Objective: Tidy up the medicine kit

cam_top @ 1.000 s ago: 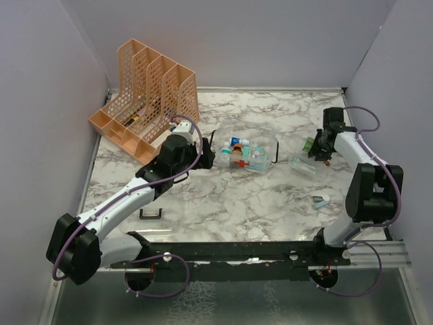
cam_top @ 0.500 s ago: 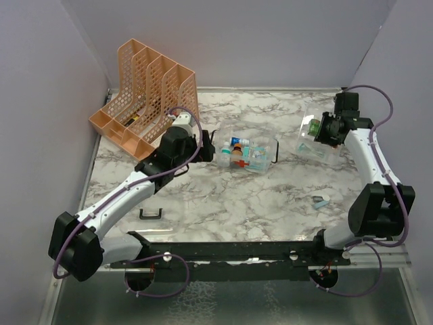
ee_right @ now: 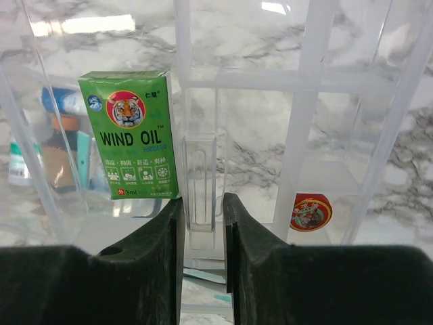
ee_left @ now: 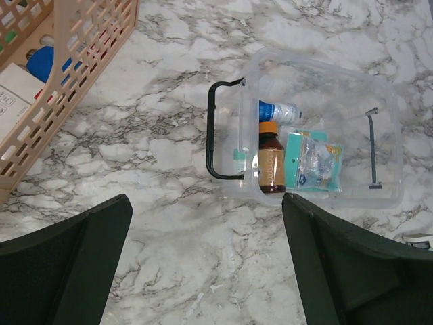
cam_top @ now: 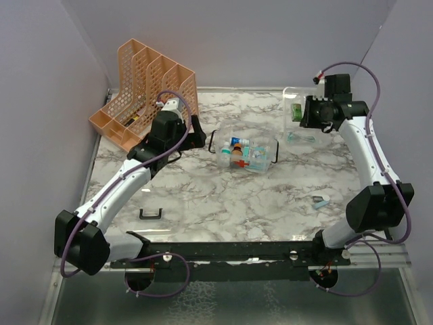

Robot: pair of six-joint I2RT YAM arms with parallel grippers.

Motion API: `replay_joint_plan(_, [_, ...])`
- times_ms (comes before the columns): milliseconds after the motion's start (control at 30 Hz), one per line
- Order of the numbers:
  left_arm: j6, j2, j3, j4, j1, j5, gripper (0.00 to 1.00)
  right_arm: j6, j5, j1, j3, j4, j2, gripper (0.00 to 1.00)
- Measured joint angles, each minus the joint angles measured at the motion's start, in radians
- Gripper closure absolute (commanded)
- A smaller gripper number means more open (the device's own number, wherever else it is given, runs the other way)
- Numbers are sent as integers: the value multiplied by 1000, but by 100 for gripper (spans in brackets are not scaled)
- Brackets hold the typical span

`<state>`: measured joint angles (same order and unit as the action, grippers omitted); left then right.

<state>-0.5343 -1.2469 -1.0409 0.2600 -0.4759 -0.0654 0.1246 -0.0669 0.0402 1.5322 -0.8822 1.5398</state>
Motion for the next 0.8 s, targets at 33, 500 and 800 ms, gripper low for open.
replay_joint_plan(33, [-3, -5, -5, 8, 8, 8, 3, -11, -7, 19, 19, -2, 8, 99])
replay_joint_plan(500, [-47, -89, -70, 106, 74, 120, 5, -286, -182, 223, 230, -51, 138, 99])
replay_joint_plan(800, [-51, -109, -118, 145, 102, 137, 6, -558, -315, 307, 333, -161, 237, 99])
